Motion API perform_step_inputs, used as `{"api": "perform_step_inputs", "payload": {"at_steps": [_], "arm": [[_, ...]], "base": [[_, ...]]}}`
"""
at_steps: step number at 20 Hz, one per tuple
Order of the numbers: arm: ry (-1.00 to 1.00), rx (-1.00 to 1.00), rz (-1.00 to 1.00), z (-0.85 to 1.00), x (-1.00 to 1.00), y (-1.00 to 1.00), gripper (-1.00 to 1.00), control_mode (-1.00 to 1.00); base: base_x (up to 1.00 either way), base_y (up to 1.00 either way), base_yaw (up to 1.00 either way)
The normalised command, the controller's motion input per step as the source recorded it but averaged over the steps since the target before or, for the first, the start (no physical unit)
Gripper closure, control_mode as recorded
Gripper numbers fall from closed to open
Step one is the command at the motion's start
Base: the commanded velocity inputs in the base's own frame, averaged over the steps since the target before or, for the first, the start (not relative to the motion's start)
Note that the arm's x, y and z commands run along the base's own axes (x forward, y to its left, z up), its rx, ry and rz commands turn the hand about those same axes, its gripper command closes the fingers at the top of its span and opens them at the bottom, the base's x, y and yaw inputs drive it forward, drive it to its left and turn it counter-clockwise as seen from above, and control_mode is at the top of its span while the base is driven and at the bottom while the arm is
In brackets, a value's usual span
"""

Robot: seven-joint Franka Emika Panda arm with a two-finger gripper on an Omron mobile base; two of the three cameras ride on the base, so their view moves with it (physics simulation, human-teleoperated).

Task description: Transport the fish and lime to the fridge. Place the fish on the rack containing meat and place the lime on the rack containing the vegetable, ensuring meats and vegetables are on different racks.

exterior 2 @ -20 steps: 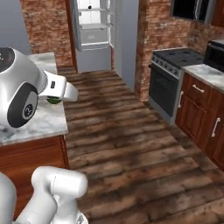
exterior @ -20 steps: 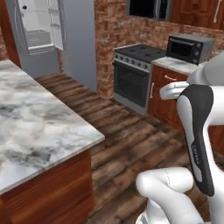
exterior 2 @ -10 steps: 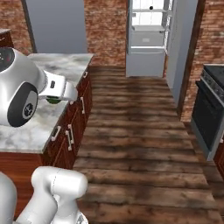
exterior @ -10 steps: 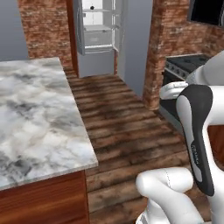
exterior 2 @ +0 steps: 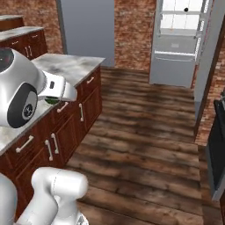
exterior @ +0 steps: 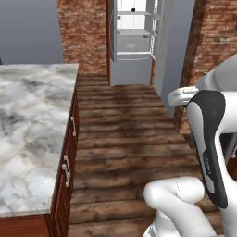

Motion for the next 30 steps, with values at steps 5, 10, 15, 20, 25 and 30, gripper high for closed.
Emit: {"api": "perform_step_inputs", "payload": {"at_steps": [5,10,15,20,25,30], "arm": [[0.00,0.00,0.00,0.00,0.00,0.00,1.00,1.00],[0.00,0.00,0.00,0.00,0.00,0.00,1.00,1.00],[0.00,0.00,0.00,0.00,0.00,0.00,1.00,1.00],[0.00,0.00,0.00,0.00,0.00,0.00,1.00,1.00],[0.00,0.00,0.00,0.00,0.00,0.00,1.00,1.00],[0.00,0.00,0.00,0.00,0.00,0.00,1.00,1.00]], "base": [[1.00,-1.00,0.29],[1.00,-1.00,0.16],[1.00,-0.53,0.00],[1.00,0.18,-0.24],[1.00,0.26,-0.28],[1.00,0.13,-0.23]]}}
